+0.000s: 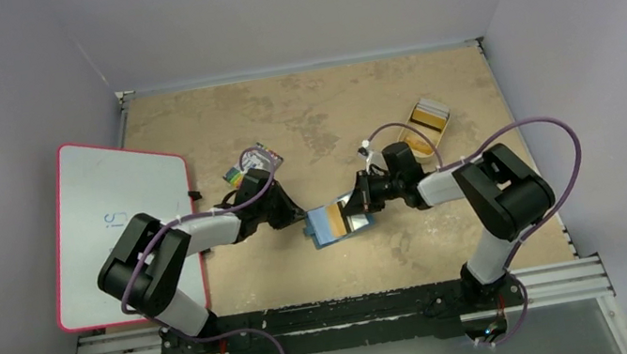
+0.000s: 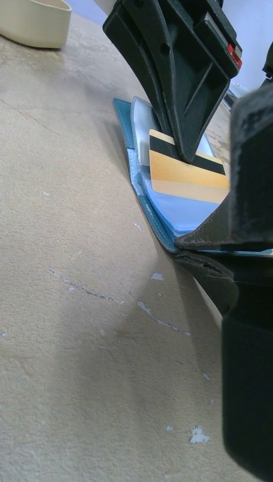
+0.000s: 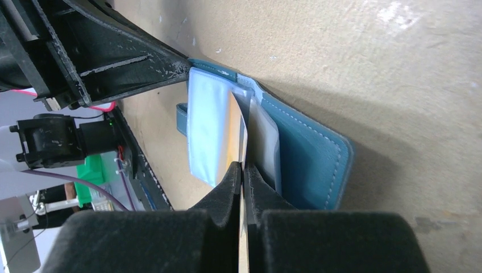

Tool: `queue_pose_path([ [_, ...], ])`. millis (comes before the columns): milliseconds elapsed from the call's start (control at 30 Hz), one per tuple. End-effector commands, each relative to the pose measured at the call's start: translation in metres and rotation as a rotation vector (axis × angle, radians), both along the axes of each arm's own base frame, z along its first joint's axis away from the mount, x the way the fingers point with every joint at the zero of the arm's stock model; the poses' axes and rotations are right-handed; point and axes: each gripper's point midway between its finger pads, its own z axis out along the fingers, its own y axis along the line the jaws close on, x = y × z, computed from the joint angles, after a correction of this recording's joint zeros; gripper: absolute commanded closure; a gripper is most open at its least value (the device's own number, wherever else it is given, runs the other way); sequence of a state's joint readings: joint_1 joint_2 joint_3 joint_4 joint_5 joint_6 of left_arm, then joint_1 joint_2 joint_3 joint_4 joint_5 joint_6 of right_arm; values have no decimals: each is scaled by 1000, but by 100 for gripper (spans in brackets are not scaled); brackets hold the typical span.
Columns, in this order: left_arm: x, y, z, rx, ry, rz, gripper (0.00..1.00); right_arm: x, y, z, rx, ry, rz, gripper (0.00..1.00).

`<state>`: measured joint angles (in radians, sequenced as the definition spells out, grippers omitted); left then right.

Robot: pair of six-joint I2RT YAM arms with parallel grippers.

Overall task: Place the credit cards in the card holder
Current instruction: Insert the credit card into the card holder.

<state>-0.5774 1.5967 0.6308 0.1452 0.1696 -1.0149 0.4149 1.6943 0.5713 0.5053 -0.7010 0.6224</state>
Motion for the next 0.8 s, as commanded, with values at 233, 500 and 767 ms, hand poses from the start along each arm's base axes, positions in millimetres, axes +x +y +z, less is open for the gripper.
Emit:
queue_pose_path([
  [233,-3,18,-12,83,19,52,100,-4,5,-11,-155,6,20,82],
  [500,-3,21,-7,86,7,60,100,14,-2,12,-213,-78,-41,66],
  [767,-1,18,-5,79,-1,53,100,14,2,17,-183,-93,-38,62],
])
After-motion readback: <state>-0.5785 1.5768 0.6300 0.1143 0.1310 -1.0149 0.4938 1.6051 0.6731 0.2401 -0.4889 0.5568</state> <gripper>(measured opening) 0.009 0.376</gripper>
